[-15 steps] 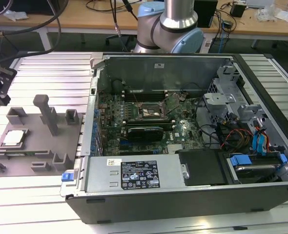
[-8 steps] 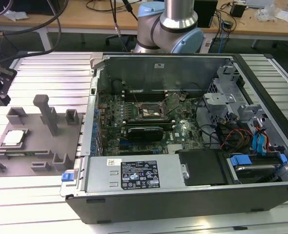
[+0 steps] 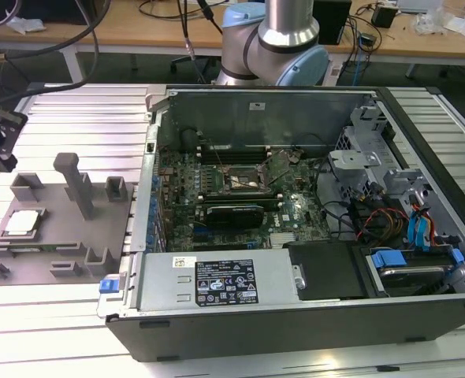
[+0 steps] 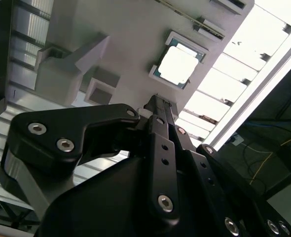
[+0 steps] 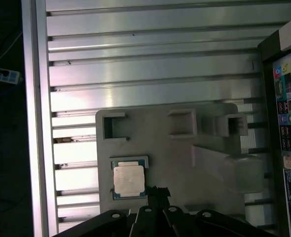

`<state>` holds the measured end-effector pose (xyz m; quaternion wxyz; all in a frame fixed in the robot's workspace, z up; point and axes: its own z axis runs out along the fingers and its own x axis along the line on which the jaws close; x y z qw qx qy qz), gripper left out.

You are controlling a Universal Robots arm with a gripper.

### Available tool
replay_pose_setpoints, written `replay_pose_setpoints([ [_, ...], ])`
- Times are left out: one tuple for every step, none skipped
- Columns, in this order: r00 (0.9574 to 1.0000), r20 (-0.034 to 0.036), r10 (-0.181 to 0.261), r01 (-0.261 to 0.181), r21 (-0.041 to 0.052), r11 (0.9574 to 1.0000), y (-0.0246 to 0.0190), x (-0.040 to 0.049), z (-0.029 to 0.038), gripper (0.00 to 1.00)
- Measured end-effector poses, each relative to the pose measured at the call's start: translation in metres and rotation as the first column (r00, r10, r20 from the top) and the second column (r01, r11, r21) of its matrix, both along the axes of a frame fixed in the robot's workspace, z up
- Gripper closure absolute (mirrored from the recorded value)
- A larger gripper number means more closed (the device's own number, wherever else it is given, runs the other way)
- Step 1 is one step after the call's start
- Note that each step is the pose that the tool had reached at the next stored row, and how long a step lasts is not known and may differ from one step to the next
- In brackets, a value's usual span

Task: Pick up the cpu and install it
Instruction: 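Pick up the cpu and move it towards the insertion slot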

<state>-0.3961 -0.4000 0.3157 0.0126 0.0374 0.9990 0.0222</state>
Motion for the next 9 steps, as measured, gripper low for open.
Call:
replay_pose_setpoints([
  [1.0000, 0.0000, 0.000, 0.000, 0.0001, 1.0000, 0.0000, -0.0004, -0.0015, 0.89],
  [1.0000, -0.0001, 0.000, 0.000, 0.0000, 1.0000, 0.0000, -0.0006, -0.0024, 0.89],
  [1.0000, -0.0001, 0.000, 0.000, 0.0000, 1.0000, 0.0000, -0.0008, -0.0034, 0.89],
  [1.0000, -0.0001, 0.000, 0.000, 0.0000, 1.0000, 0.0000, -0.0012, -0.0047, 0.89],
  [1.0000, -0.0001, 0.000, 0.000, 0.0000, 1.0000, 0.0000, -0.0017, -0.0064, 0.89],
  [1.0000, -0.0001, 0.000, 0.000, 0.0000, 1.0000, 0.0000, -0.0023, -0.0081, 0.89],
  [1.0000, -0.0001, 0.000, 0.000, -0.0001, 1.0000, 0.0000, -0.0028, -0.0093, 0.89],
  [1.0000, -0.0001, 0.000, 0.000, 0.0000, 1.0000, 0.0000, -0.0031, -0.0100, 0.89],
  [1.0000, -0.0001, 0.000, 0.000, -0.0001, 1.0000, 0.0000, -0.0034, -0.0106, 0.89],
])
